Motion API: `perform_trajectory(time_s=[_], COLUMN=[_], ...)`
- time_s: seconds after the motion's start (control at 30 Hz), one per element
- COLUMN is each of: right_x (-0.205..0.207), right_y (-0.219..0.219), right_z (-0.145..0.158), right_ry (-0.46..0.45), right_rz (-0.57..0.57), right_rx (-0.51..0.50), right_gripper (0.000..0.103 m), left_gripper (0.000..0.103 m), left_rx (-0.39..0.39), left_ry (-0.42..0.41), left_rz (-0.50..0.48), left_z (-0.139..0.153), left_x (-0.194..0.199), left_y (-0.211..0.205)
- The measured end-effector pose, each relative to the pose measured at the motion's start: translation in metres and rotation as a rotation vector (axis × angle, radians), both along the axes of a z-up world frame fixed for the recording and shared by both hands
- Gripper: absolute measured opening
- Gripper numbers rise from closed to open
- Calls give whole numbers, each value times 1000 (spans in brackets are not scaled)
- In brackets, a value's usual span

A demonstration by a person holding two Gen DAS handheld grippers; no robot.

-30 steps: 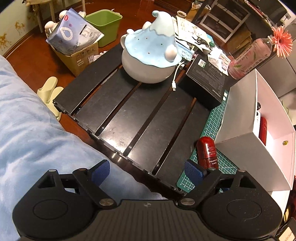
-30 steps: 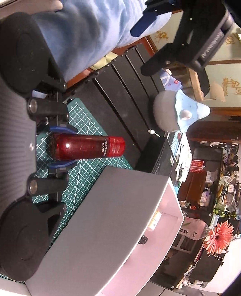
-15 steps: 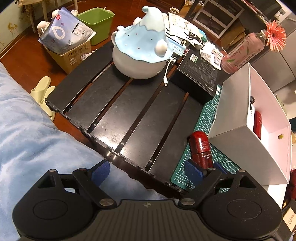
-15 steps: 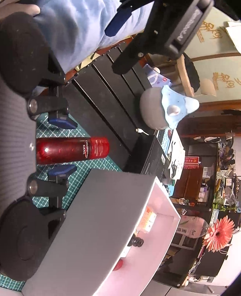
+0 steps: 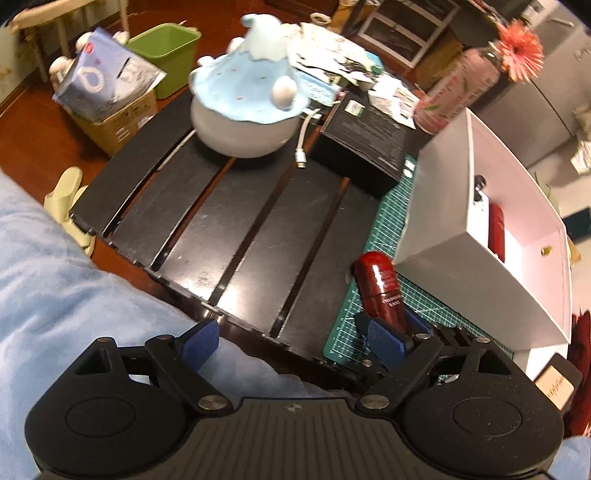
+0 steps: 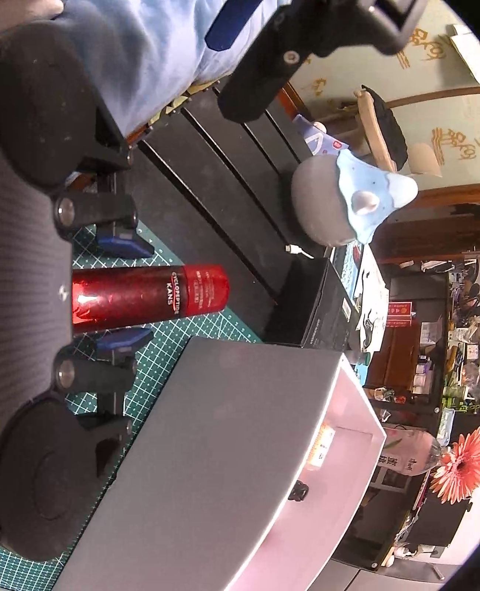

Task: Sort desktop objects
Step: 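Lift the red bottle with the right gripper and carry it toward the white box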

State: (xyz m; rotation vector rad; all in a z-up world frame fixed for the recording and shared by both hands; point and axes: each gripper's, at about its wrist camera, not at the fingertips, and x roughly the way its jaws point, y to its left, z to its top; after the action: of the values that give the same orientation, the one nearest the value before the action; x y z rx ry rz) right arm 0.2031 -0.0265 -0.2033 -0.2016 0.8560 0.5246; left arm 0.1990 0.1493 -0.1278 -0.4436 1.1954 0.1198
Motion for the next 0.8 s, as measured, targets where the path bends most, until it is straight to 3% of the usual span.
perform_trajectory(time_s=[0.33,0.5,0.8], right_x=[-3,-5,-6], right_y=[-1,1,0], right_z=[-2,-1,0], right_ry=[-23,-37,-46], right_rz=[-13,-15,-34], right_rx=[0,-4,-15], right_gripper=[36,30,29], left_gripper=[88,88,88], left_rx=[29,34,39], left_ry=[-24,-22,-16], left_rz=[-83,-79,-84], left_z=[3,3,2], left_x=[0,0,2], left_y=[-16,-15,-16])
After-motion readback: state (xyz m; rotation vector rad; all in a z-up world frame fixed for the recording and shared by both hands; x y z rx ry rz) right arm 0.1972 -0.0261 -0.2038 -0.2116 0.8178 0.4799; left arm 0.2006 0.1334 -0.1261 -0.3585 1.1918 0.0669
